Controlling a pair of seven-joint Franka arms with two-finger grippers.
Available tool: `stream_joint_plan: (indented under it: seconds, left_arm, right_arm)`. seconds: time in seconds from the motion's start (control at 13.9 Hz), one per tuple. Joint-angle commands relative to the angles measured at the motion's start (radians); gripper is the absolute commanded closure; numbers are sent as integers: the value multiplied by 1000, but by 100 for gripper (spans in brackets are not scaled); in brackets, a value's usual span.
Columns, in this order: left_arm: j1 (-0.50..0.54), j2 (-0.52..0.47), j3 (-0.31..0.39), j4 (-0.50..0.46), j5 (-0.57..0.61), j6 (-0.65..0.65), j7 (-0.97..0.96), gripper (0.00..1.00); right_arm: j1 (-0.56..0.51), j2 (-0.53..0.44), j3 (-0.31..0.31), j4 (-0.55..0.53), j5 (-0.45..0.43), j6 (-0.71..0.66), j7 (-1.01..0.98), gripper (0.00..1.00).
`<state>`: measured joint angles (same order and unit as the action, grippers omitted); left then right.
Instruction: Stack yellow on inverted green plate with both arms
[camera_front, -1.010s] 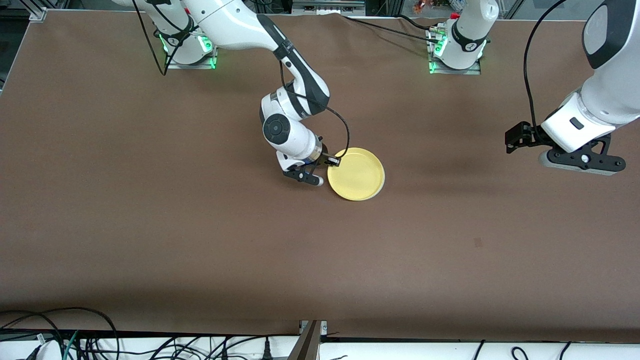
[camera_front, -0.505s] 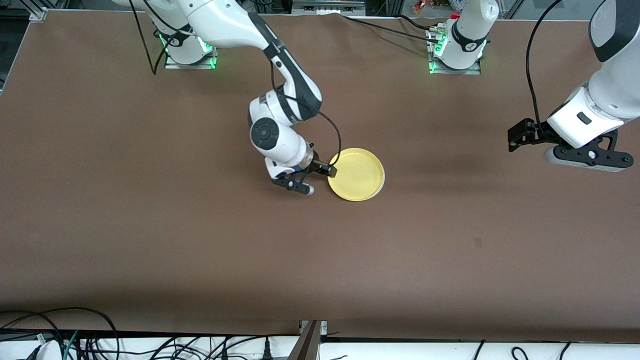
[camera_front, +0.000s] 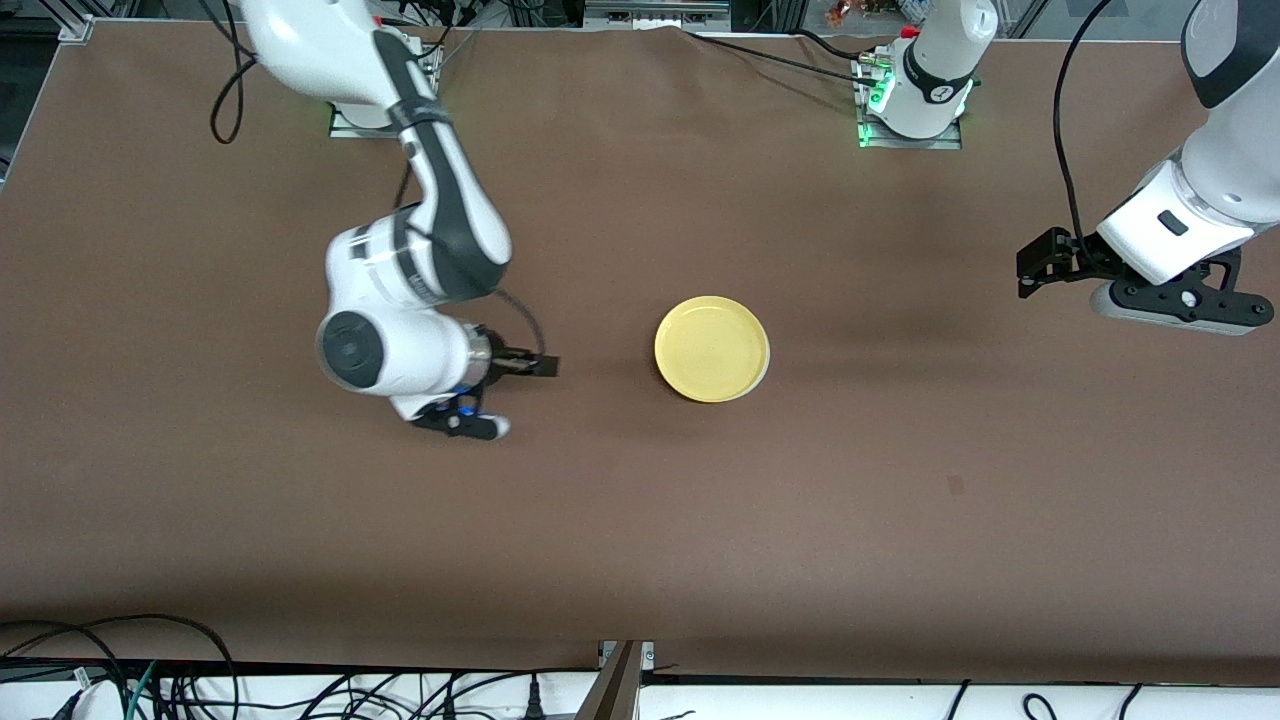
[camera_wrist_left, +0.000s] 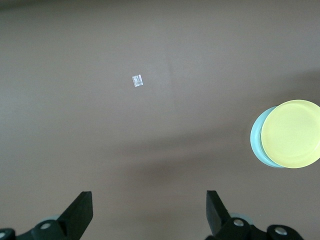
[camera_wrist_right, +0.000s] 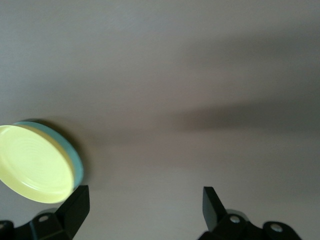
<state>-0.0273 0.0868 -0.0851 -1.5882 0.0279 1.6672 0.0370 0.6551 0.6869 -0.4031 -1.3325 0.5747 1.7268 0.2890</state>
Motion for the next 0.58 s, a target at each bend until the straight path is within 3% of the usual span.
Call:
stream_joint_plan:
  seconds: [0.0,0.29,0.5]
  left_arm:
    - [9,-1,1,17,-20,-23,24,0]
    - [9,-1,-1,17,-19,-24,18,0]
    - [9,-1,-1,19,-19,-24,20,0]
  right_arm:
    - [-12,-13,-86,16,-15,-107,-144,0]
    - [-9,-17,-196,18,-127,-202,-284,0]
    - [-18,-65,-240,18,-180,-220,-388,0]
